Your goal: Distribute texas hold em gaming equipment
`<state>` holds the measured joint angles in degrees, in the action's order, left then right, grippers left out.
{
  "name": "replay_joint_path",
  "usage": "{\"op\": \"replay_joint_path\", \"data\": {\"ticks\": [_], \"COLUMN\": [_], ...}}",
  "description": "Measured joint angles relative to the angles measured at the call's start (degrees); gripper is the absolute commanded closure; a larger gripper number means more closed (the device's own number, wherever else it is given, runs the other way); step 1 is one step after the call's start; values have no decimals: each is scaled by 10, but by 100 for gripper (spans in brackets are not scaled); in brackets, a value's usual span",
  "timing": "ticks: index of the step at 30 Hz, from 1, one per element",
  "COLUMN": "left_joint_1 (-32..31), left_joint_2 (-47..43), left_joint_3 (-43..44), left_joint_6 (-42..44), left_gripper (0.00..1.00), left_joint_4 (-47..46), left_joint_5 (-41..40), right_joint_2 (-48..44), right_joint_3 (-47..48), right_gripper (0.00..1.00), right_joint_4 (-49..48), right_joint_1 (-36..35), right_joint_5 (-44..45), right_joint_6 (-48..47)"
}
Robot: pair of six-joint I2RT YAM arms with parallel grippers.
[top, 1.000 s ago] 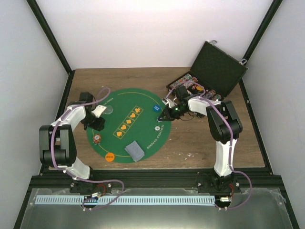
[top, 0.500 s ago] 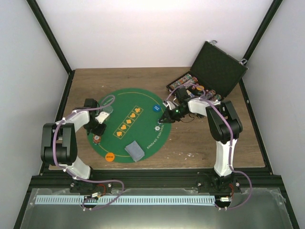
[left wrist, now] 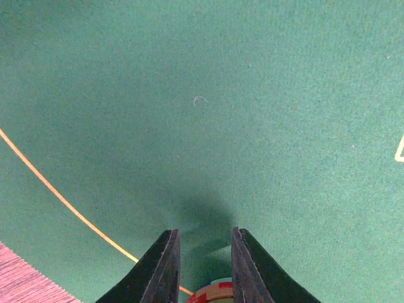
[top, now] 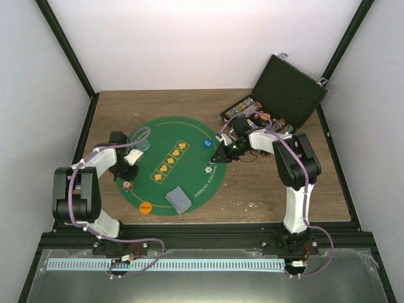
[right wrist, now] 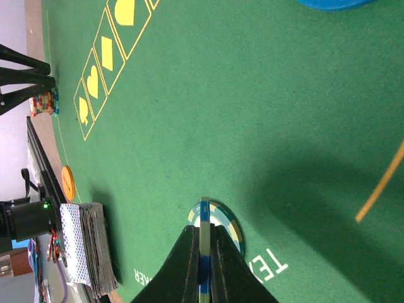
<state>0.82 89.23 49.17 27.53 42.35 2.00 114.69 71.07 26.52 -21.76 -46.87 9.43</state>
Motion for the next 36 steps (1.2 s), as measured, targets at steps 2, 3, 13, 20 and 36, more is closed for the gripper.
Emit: {"op": "replay_joint_path", "data": {"ticks": [2, 3, 13, 20, 36], "left_joint_1": [0, 0, 6, 7, 7], "left_joint_2": [0, 0, -4, 0, 9], "left_joint_3": [0, -1, -14, 18, 139], "left_joint_6": [2, 2, 12, 6, -21], "left_gripper": [75, 75, 75, 73, 69], "left_joint_4": [2, 3, 8, 14, 24], "left_joint_5": [0, 0, -4, 9, 65], "right_joint_2": [0, 0, 0, 0, -17], "right_joint_3": [0, 0, 0, 0, 8], "right_gripper": [99, 99, 99, 99, 99], "right_joint_4": [0, 0, 1, 3, 20], "right_joint_1": [0, 0, 0, 0, 18], "right_joint_5": [0, 0, 5, 17, 50], "right_joint_6": [0, 0, -7, -9, -13]}}
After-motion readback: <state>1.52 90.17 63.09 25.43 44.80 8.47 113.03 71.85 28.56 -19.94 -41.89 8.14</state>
